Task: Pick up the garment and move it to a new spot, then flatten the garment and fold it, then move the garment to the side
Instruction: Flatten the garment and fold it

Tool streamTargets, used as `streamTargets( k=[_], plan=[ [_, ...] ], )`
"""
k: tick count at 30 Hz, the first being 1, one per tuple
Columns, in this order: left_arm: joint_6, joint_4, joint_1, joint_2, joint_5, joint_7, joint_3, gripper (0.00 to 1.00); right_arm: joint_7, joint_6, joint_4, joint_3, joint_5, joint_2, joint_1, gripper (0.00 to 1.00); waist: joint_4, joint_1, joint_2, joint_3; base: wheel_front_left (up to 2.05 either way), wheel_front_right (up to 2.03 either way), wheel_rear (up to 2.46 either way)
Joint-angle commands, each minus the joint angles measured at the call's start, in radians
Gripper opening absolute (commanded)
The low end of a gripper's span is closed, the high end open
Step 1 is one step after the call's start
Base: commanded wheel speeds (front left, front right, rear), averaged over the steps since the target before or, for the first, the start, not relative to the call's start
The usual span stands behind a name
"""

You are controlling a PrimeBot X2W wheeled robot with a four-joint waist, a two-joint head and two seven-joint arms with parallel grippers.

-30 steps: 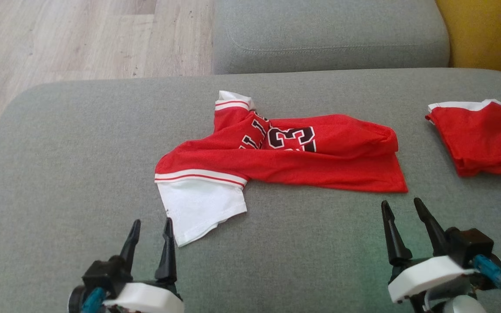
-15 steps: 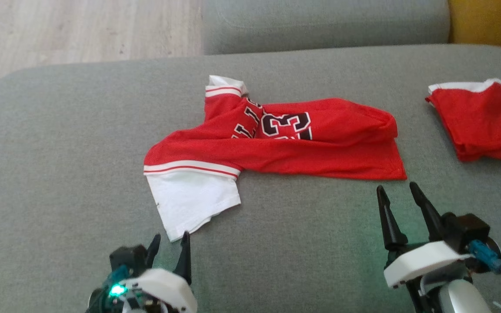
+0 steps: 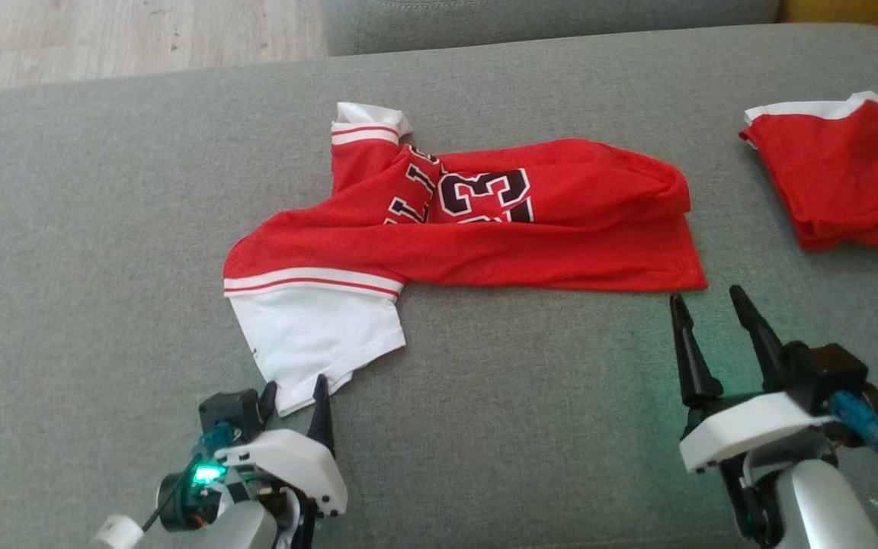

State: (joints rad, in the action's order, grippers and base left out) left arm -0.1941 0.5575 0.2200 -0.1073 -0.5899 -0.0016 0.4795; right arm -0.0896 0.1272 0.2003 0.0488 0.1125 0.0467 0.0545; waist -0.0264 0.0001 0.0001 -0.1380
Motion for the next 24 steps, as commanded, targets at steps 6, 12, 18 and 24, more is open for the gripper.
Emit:
streamTargets(
  k=[6,12,18,24],
  plan=[
    [-0.009,0.033,0.023,0.003,0.011,0.017,-0.005,0.1,-0.002,0.003,0.002,-0.01,-0.032,0.004,0.081,1.0,0.025,-0.0001,-0.0001,-0.014,0.0,0.0,0.0],
    [-0.007,0.009,0.043,0.002,0.03,-0.031,0.005,0.0,0.042,0.003,0.074,-0.099,-0.079,0.004,0.159,1.0,0.055,-0.0001,-0.0001,-0.029,0.0,0.0,0.0],
    [-0.022,-0.071,0.059,-0.017,0.052,-0.102,-0.007,0.0,0.122,0.003,0.201,-0.203,-0.136,0.004,0.244,1.0,0.09,-0.0001,-0.0001,-0.049,0.0,0.0,0.0],
    [-0.044,-0.179,0.049,-0.038,0.071,-0.13,-0.008,0.0,0.169,0.003,0.334,-0.25,-0.184,0.004,0.304,1.0,0.121,-0.0001,-0.0001,-0.065,0.0,0.0,0.0]
  ],
)
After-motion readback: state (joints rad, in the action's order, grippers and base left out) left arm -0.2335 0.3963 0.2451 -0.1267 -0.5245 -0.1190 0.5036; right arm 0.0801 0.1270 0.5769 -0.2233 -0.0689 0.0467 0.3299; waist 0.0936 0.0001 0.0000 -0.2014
